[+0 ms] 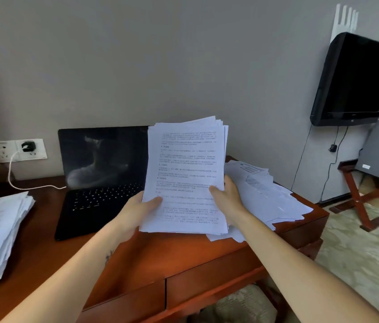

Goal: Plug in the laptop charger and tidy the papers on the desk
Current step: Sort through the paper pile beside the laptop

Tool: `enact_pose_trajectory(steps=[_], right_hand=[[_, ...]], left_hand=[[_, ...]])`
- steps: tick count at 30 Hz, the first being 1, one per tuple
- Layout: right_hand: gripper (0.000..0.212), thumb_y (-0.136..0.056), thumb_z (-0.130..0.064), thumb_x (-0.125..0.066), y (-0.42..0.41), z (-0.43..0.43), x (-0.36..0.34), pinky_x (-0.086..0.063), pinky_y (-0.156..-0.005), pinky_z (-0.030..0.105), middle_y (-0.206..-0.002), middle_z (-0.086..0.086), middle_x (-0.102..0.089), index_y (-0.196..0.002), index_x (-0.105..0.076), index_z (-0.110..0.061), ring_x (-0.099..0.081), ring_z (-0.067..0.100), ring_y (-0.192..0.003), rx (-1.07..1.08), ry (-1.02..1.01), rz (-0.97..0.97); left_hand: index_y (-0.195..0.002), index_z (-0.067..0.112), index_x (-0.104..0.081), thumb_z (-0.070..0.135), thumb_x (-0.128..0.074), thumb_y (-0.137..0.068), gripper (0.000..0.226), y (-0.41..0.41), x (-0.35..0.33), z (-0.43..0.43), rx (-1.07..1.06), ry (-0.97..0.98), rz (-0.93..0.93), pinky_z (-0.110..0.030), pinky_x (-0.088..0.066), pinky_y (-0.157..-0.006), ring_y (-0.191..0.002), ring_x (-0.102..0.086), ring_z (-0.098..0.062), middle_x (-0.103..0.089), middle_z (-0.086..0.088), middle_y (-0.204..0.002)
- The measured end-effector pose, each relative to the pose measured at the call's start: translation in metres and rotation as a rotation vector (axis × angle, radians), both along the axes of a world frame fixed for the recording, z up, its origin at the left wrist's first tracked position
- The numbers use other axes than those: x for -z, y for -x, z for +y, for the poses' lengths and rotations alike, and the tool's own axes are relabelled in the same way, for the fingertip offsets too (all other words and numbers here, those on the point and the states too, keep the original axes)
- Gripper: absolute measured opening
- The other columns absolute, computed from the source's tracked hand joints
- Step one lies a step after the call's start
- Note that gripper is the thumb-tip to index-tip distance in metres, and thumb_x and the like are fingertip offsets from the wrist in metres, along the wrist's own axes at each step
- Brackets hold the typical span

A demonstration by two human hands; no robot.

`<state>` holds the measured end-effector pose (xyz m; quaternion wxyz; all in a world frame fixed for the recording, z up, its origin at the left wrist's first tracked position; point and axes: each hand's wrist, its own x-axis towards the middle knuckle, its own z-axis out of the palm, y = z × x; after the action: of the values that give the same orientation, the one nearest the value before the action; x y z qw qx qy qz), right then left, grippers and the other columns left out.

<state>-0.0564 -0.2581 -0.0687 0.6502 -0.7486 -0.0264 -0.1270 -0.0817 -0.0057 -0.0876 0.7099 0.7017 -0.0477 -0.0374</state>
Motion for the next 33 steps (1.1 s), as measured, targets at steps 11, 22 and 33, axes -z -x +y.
enact_pose_trajectory(steps=[11,22,33], right_hand=[[0.03,-0.097,-0.004,-0.061,-0.057,-0.038,0.022,-0.057,-0.096,0.035,-0.121,0.006,-0.07,-0.127,-0.06,-0.012,-0.069,0.016,-0.104,-0.114,0.045,0.213],[0.076,-0.096,-0.064,-0.039,-0.095,-0.056,0.043,-0.028,-0.111,0.044,-0.146,0.02,-0.04,-0.146,-0.037,-0.006,-0.031,0.036,-0.137,0.401,0.943,0.47],[0.069,-0.089,-0.041,-0.07,-0.132,-0.037,0.031,-0.047,-0.1,0.039,-0.137,0.015,-0.053,-0.134,-0.034,-0.004,-0.054,0.033,-0.123,0.355,0.323,0.352]], left_hand=[[-0.11,0.03,-0.063,0.008,-0.06,-0.103,0.023,-0.051,0.023,-0.022,-0.409,-0.067,-0.126,-0.032,-0.058,-0.08,-0.101,-0.071,-0.018,-0.072,0.004,-0.11],[-0.104,0.029,-0.063,0.01,-0.061,-0.102,0.019,-0.07,0.046,0.003,-0.597,-0.133,-0.208,-0.033,-0.051,-0.078,-0.096,-0.066,-0.01,-0.069,0.01,-0.103],[-0.097,0.037,-0.062,0.012,-0.062,-0.102,0.025,-0.077,0.053,0.017,-0.63,-0.12,-0.197,-0.04,-0.054,-0.087,-0.099,-0.066,-0.011,-0.069,0.013,-0.104]])
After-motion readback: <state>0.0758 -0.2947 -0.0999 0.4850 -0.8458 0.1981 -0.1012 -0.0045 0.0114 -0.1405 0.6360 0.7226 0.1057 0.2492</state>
